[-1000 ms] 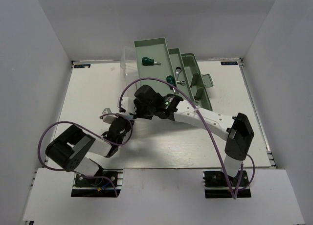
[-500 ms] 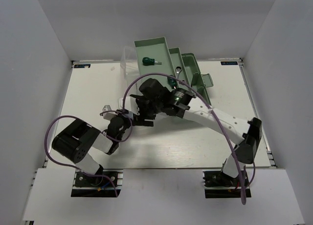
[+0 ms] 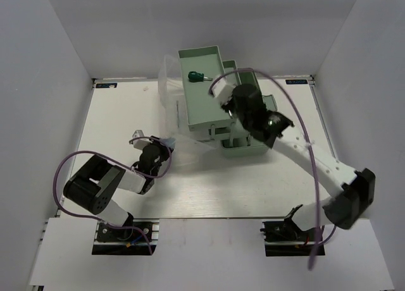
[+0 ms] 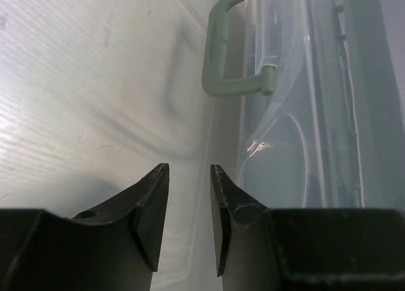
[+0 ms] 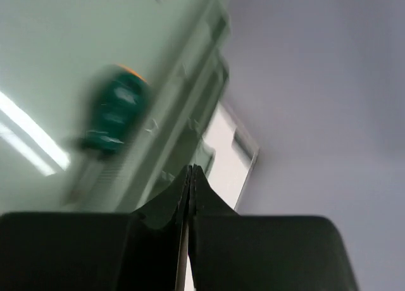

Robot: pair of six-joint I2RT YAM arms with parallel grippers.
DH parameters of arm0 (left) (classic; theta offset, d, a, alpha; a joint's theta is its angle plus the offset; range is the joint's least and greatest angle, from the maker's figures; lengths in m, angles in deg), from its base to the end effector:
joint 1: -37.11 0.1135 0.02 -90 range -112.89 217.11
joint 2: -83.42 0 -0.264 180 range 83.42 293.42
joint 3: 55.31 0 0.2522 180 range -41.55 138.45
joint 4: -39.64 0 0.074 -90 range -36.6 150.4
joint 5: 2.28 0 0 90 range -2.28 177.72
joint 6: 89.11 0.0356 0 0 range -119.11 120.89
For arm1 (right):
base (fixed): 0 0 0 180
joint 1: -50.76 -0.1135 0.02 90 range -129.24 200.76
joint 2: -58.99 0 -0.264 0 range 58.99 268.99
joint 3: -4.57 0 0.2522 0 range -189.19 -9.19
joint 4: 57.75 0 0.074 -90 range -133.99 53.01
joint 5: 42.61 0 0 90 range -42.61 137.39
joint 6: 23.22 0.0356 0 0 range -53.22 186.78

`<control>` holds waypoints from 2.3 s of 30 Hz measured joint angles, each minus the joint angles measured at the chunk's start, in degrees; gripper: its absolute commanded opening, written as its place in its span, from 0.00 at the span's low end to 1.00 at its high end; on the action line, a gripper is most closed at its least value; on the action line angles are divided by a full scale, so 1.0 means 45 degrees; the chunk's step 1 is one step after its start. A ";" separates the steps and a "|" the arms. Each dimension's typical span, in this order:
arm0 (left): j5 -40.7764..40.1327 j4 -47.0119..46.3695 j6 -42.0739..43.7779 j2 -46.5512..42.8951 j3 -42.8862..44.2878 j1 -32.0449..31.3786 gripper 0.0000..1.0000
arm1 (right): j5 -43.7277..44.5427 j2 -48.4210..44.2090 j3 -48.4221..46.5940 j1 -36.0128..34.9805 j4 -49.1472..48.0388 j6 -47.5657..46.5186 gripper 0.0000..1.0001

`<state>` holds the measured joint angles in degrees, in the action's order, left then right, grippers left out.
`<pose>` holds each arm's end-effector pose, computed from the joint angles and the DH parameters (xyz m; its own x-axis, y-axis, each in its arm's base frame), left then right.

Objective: Sort the tools into containers

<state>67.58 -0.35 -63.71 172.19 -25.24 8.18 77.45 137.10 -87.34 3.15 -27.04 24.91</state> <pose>0.2222 -0.1088 0.1275 -0.2729 -0.8182 -0.5060 -0.1812 0.5603 -0.8082 0.2227 0.2175 0.4015 0.0650 -0.7857 -0.6152 -0.3663 0.5547 -0.7471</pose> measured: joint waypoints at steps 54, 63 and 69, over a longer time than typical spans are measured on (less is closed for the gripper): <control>0.3895 0.6649 0.5051 -0.3439 0.7674 -0.0248 0.39 | -1.0331 0.4639 -0.0209 1.0268 0.3721 0.7849 0.00; 0.5974 0.8247 0.5314 0.2084 0.8082 -0.0418 0.32 | -1.0321 0.3735 0.0053 1.0248 0.3089 0.7757 0.06; 0.7480 0.7975 0.5411 0.2574 0.8223 -0.0719 0.32 | -1.0108 0.2837 0.0933 1.0258 0.2939 0.7548 0.08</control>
<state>101.24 35.53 -39.36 183.77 11.77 4.95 31.97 149.86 -83.14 49.31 -13.81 58.88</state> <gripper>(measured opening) 0.318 0.079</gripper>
